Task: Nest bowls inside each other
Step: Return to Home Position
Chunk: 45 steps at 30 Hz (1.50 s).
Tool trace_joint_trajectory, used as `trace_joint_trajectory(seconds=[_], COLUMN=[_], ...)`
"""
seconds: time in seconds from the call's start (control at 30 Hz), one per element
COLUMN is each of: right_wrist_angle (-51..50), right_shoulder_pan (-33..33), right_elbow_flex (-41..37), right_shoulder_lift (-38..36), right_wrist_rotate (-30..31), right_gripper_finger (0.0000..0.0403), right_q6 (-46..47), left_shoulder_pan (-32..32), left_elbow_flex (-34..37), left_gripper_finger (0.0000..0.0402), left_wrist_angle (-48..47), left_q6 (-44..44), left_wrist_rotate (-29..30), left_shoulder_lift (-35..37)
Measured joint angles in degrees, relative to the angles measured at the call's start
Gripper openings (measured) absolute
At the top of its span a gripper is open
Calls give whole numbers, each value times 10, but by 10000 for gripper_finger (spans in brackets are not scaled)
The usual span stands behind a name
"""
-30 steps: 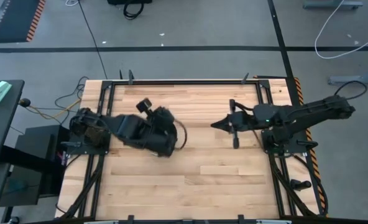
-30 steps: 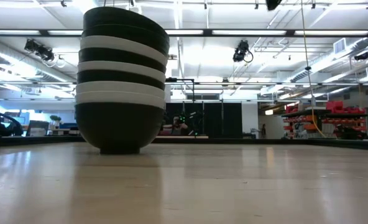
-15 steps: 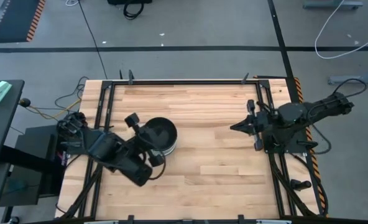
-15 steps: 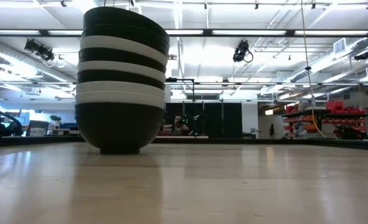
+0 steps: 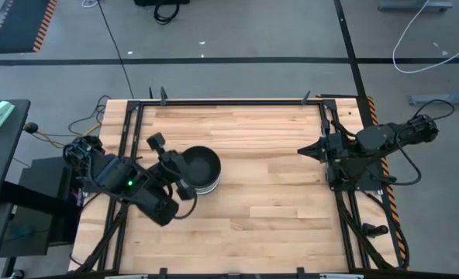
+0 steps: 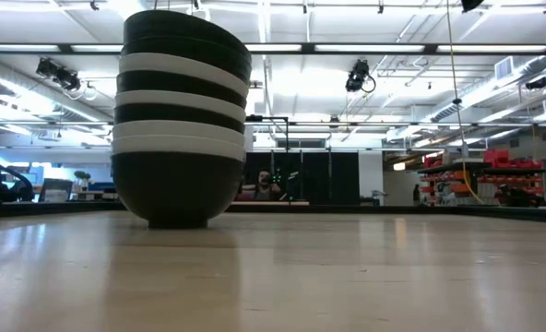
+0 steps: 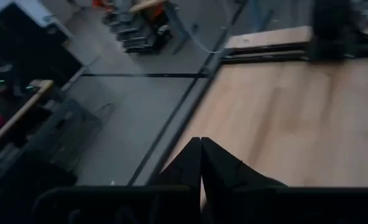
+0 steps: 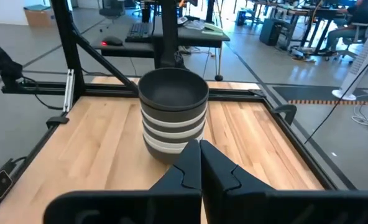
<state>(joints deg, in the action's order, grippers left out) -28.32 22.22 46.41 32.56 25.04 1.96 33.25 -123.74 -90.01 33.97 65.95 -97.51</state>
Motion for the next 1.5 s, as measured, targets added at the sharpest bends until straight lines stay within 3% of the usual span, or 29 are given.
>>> trace_joint_trajectory(seconds=[0.13,0.67,1.07,1.5], right_wrist_angle=[-4,-36,-43,-52], right_shoulder_pan=[0,1,1,1], right_elbow_flex=[0,0,0,0], right_shoulder_lift=[0,0,-1,-1], right_wrist_rotate=[0,0,41,94], right_gripper_finger=[0,0,0,0], right_q6=[0,14,-1,12], left_shoulder_pan=[-24,-21,-67,-91], left_elbow_flex=[0,14,233,499], left_gripper_finger=[6,3,1,1], left_wrist_angle=[0,0,0,4], left_q6=[-6,-36,37,223], left_wrist_rotate=[28,27,29,30], left_shoulder_lift=[24,129,274,474])
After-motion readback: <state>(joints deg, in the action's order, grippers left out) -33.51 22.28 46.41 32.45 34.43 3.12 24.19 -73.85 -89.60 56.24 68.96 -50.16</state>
